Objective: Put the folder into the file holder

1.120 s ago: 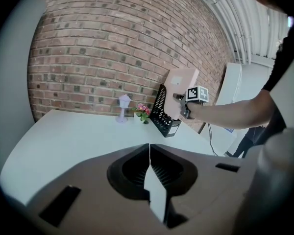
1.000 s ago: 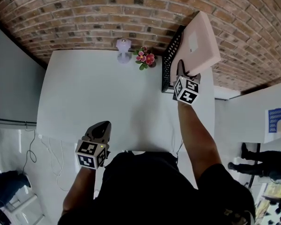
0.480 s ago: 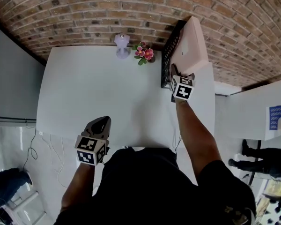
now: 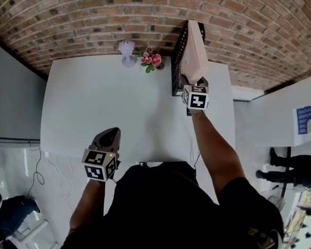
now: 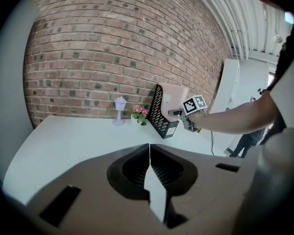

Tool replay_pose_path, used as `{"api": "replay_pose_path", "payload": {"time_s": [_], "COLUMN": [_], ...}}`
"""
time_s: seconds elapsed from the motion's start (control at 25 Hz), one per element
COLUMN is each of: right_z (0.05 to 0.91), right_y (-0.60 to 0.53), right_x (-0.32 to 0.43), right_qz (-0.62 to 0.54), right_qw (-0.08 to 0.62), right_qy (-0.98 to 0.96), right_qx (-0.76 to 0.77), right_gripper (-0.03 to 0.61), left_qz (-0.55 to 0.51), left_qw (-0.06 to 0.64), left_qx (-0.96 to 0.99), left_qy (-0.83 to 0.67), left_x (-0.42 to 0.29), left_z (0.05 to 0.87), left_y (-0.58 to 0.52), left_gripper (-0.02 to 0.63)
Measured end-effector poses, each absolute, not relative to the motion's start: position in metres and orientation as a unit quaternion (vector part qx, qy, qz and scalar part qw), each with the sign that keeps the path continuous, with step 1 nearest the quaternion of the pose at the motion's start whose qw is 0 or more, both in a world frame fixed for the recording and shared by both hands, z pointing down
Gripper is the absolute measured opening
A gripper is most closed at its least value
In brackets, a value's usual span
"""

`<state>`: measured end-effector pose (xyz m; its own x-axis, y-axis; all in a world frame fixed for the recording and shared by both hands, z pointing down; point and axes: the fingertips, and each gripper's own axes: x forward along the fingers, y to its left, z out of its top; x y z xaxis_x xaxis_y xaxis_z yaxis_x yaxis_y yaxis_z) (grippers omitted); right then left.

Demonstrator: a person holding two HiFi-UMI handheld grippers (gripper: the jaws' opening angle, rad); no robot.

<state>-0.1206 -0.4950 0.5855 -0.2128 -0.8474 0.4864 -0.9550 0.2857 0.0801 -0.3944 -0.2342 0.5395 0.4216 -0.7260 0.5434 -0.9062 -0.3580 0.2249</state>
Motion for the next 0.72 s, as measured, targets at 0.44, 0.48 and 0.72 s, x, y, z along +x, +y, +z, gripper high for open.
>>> {"api": "replay_pose_path", "payload": {"time_s": [0.44, 0.48, 0.72], "right_z": [0.552, 0.548, 0.506], "right_y": [-0.415, -0.403, -0.337], "right_x": [-0.114, -0.118, -0.136], "right_qz": [0.148, 0.157, 0.176], "right_qw": [0.211, 0.207, 0.161], "right_qy": [-0.79, -0.799, -0.838], "right_qx": [0.556, 0.543, 0.491], "right_gripper": [0.266, 0.254, 0.187], "left_qz": [0.167, 0.162, 0.155], "left_qw": [0.208, 0.208, 0.205], "left_qx": [0.831, 0.834, 0.856], "left_qy": [-0.488, -0.485, -0.448], "left_x": [-0.376, -0.374, -0.347], "left_z": [0.518, 0.516, 0.502], "left_y": [-0.256, -0.258, -0.26], "left_gripper": [0.006, 0.006, 0.006]}}
